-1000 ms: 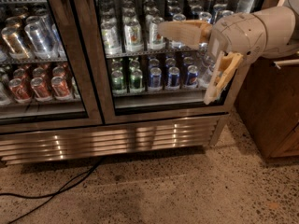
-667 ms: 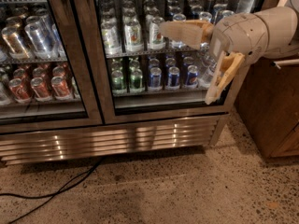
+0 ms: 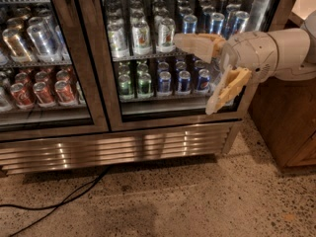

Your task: Open right fridge door

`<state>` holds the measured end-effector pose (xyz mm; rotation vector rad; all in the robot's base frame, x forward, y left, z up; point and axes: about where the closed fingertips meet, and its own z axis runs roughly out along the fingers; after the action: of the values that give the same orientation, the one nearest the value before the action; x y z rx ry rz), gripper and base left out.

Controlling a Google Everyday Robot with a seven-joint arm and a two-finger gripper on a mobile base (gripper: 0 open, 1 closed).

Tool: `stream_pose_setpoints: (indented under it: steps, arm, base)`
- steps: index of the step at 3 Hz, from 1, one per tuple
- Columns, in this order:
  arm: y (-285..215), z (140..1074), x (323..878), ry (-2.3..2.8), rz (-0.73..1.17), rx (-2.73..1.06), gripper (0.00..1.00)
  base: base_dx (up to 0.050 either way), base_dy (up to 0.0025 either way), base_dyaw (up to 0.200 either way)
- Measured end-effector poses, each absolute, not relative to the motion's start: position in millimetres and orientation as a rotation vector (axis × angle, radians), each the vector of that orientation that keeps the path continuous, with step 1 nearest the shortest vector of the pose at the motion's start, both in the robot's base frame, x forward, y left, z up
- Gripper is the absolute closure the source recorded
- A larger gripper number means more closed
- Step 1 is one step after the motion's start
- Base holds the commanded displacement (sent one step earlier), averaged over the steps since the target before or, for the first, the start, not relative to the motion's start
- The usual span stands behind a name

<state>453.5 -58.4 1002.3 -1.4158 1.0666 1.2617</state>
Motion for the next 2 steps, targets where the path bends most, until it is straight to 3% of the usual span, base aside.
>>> stream_pose_setpoints:
  steps: [2]
  arm:
    - [-61.2,997.7,456.1,1.075,1.249,-1.357,0.00]
  base:
    - [0.000,0.00000,0.000]
